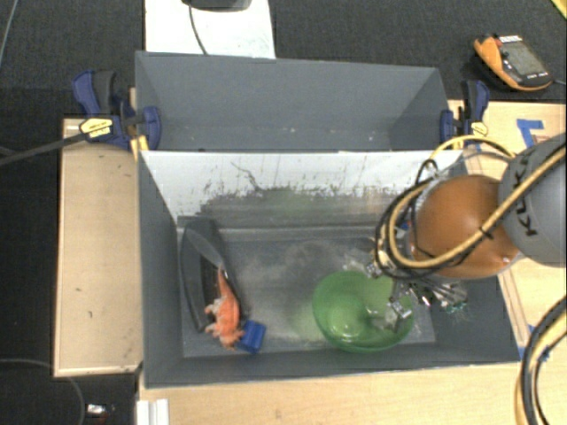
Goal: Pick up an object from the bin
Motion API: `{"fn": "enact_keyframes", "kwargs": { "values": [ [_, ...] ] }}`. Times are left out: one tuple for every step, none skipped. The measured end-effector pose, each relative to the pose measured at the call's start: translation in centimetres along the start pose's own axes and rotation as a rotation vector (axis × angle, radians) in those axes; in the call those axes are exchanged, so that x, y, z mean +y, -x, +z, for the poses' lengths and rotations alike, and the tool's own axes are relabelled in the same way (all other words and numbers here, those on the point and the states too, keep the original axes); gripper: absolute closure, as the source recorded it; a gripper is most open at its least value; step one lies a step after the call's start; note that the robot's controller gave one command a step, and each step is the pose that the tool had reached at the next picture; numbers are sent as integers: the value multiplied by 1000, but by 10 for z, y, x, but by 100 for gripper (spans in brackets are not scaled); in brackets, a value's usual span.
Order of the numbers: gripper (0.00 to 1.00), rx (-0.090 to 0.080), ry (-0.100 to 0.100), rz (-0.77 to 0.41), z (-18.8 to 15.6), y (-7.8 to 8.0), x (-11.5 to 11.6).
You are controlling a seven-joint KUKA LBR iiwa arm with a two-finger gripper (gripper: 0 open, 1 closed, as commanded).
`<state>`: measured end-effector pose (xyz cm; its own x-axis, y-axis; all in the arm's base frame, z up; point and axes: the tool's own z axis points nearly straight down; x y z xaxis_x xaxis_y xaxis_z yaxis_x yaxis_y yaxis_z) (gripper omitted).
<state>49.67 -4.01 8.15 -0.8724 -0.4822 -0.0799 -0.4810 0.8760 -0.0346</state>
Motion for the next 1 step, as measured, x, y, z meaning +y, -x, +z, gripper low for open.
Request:
{"fn": "enact_keyframes", "kwargs": {
  "values": [
    [100, 31, 28, -395, 6, 55, 77]
  ]
}}
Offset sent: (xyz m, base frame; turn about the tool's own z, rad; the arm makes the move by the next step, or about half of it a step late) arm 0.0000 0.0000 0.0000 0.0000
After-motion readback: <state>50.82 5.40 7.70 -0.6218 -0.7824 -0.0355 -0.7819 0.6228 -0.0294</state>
